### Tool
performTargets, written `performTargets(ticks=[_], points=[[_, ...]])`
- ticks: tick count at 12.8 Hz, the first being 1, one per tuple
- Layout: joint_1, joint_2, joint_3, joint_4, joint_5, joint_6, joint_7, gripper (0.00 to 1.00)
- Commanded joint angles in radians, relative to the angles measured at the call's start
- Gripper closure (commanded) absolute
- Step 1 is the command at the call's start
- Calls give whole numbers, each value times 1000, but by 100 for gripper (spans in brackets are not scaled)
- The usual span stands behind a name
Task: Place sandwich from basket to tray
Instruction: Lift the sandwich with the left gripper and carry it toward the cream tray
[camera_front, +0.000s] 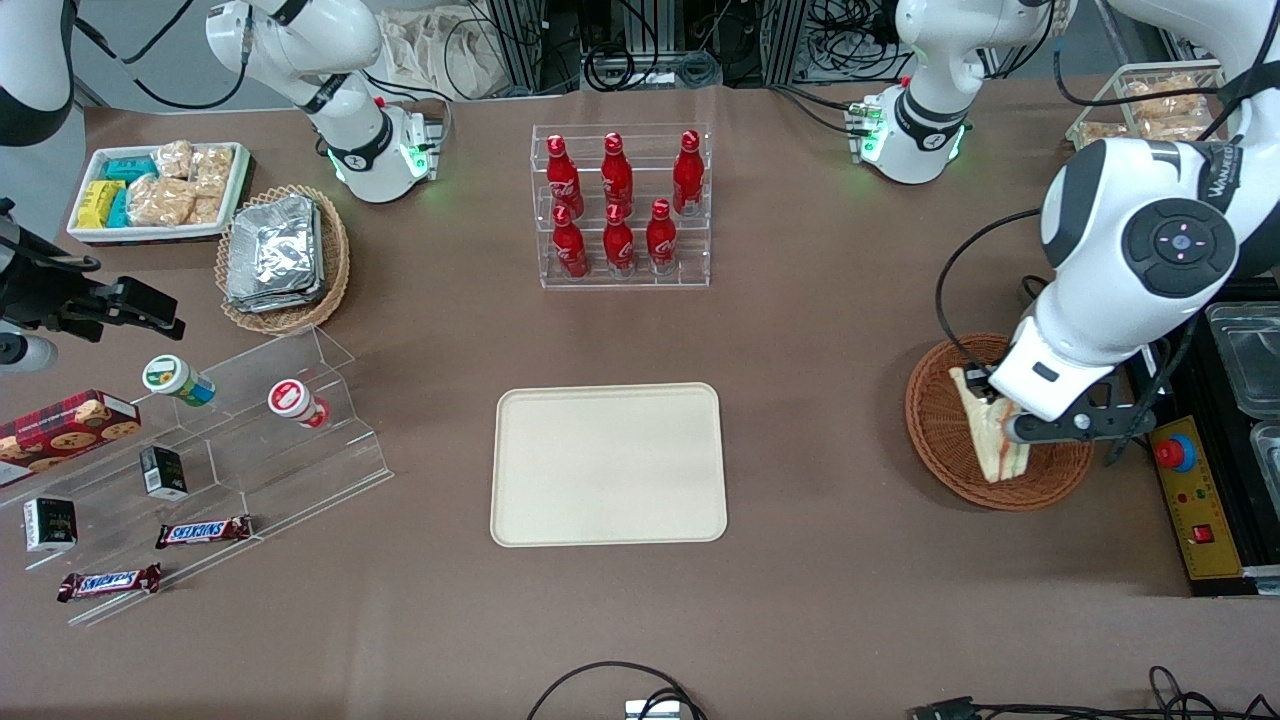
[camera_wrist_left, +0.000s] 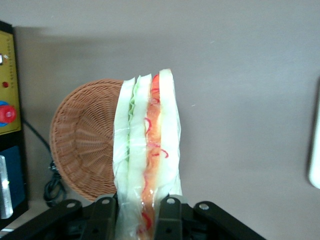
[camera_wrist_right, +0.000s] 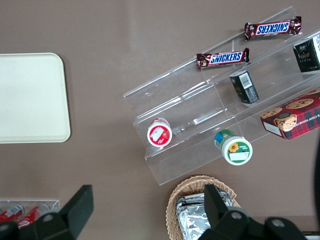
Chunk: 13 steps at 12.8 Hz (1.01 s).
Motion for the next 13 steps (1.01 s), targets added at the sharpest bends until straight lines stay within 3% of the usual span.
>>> performTargets(ticks=[1, 7, 13], points=[[-2, 123, -67, 200, -1, -122, -36, 77], [-7, 214, -190, 321, 2, -144, -110, 77], [-192, 337, -196, 447, 16, -101, -232, 78]])
